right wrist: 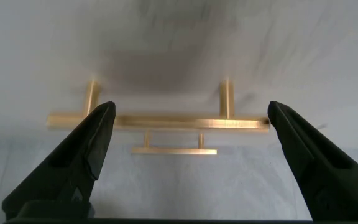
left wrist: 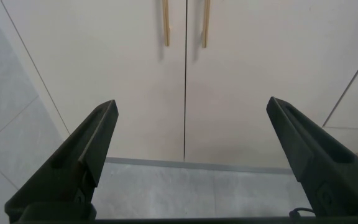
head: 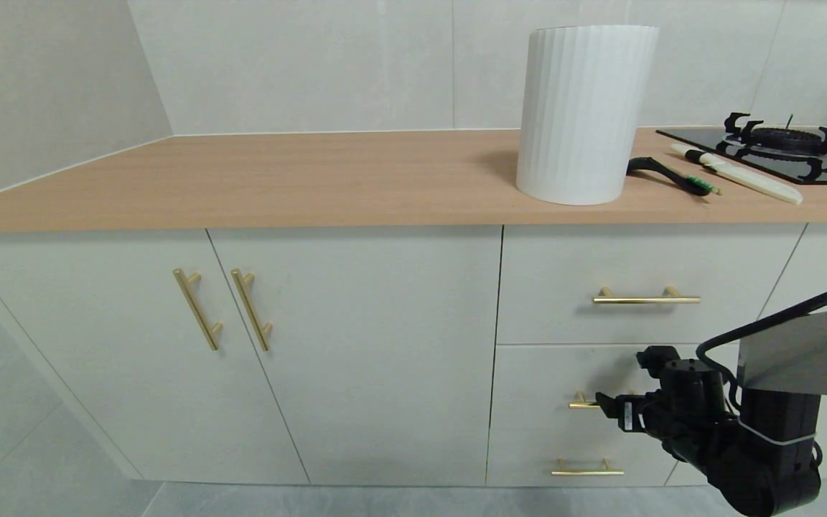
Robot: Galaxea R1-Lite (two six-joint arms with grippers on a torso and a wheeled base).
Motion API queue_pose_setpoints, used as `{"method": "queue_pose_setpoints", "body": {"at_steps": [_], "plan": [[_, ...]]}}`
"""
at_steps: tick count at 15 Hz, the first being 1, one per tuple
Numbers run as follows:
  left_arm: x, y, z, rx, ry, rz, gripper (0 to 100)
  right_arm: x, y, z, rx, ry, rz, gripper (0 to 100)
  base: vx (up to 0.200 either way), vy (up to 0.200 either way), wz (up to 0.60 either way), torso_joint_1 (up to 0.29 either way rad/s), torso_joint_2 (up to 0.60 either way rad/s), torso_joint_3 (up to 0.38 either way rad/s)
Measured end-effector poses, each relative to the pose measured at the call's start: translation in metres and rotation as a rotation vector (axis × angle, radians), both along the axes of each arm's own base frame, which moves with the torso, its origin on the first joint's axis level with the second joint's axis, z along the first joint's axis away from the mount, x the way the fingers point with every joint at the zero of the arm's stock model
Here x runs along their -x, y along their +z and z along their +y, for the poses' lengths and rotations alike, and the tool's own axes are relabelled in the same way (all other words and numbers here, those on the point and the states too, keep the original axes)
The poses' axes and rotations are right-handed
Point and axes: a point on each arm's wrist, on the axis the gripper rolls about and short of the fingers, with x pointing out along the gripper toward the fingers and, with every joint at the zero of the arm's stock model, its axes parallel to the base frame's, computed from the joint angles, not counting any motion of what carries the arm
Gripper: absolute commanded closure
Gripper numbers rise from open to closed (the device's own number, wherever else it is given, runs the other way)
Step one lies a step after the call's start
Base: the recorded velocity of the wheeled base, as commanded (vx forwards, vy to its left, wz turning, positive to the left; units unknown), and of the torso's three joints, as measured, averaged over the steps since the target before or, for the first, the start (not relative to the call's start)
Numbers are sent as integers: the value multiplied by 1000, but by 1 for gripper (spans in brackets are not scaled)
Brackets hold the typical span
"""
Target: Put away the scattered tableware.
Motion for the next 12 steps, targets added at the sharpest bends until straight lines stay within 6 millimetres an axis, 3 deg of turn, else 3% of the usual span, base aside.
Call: {"method": "queue_pose_setpoints", "body": {"at_steps": [4, 12], "plan": [[0, 0, 0, 0, 0, 0, 0, -8, -9, 0, 0, -21, -2, 0, 0, 0, 0, 0, 0, 0], [0, 0, 0, 0, 0, 0, 0, 1, -19, -1, 24, -14, 88, 0, 0, 0, 0, 0, 0, 0]]}}
